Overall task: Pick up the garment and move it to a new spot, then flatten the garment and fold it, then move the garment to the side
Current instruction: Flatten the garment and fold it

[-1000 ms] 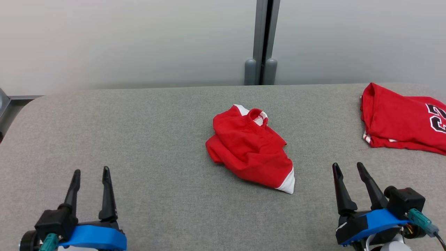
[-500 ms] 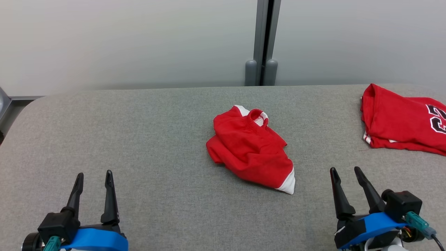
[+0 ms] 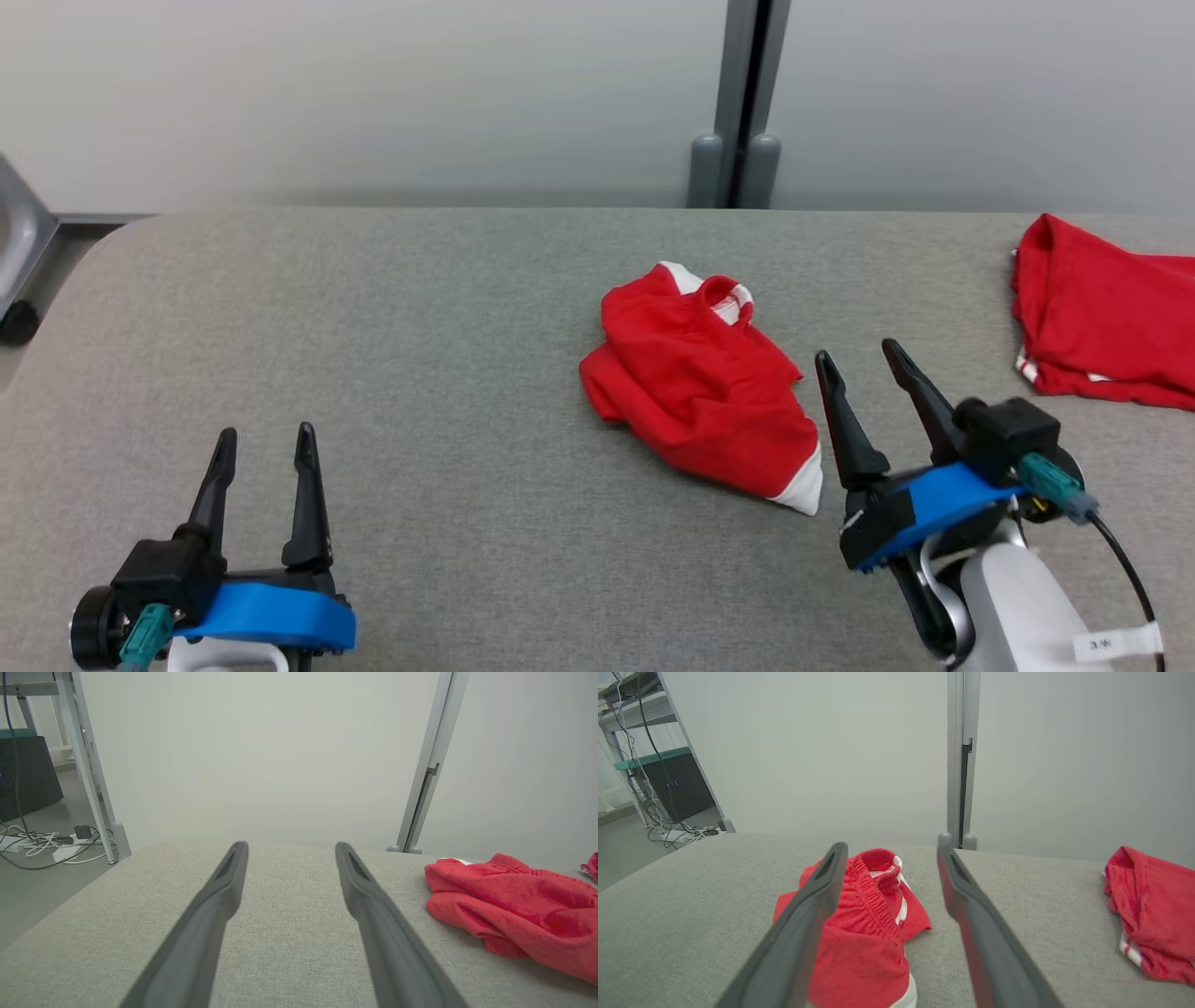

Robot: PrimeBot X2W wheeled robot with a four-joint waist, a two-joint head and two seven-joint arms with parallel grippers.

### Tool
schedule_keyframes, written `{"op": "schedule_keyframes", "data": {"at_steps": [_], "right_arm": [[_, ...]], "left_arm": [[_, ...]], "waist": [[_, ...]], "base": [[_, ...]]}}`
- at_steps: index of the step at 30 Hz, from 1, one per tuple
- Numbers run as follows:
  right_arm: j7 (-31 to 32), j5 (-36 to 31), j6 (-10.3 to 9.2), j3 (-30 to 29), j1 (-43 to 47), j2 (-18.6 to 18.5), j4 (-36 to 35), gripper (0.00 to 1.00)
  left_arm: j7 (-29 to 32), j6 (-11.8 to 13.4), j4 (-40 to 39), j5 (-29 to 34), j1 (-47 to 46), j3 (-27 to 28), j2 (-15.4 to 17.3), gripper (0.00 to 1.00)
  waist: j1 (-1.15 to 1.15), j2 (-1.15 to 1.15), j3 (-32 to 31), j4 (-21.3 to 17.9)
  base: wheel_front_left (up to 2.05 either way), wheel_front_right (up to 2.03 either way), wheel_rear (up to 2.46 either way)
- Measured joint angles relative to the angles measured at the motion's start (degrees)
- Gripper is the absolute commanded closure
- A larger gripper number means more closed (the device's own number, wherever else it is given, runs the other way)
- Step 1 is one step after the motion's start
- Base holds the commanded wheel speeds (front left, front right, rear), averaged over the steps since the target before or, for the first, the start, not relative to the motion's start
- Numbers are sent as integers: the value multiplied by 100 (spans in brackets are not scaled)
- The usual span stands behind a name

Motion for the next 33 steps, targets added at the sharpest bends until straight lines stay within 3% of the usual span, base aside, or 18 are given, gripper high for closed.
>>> {"op": "schedule_keyframes", "data": {"at_steps": [7, 17, 24, 26, 27, 33], "right_arm": [[-11, -82, 0, 38, -491, 1, 826, 0], [-254, -336, 0, -309, -723, -78, 2676, 0], [-432, -298, 0, -93, -1006, -44, 3537, 0], [-478, -191, 0, -25, -1077, -41, 3690, 76], [-510, -140, 0, 11, -1131, -38, 3766, 100], [-564, 67, 2, -46, -1369, -25, 3906, 100]], "left_arm": [[-1, -97, -7, 73, -244, -8, -133, 0], [0, -205, 49, 172, -367, 80, -244, 0], [0, -287, 70, 263, -447, 169, -326, 0], [0, -301, 70, 274, -447, 204, -343, 0], [0, -302, 70, 286, -447, 219, -346, 0], [0, -345, 90, 360, -446, 263, -375, 0]], "waist": [[0, 0, 196, 297], [1, 0, 440, 664], [0, 0, 510, 768], [0, 0, 516, 766], [0, 0, 521, 757], [0, 0, 521, 638]], "base": [[0, 0, 0], [0, 0, 0], [0, 0, 0], [0, 0, 0], [0, 0, 0], [0, 0, 0]]}}
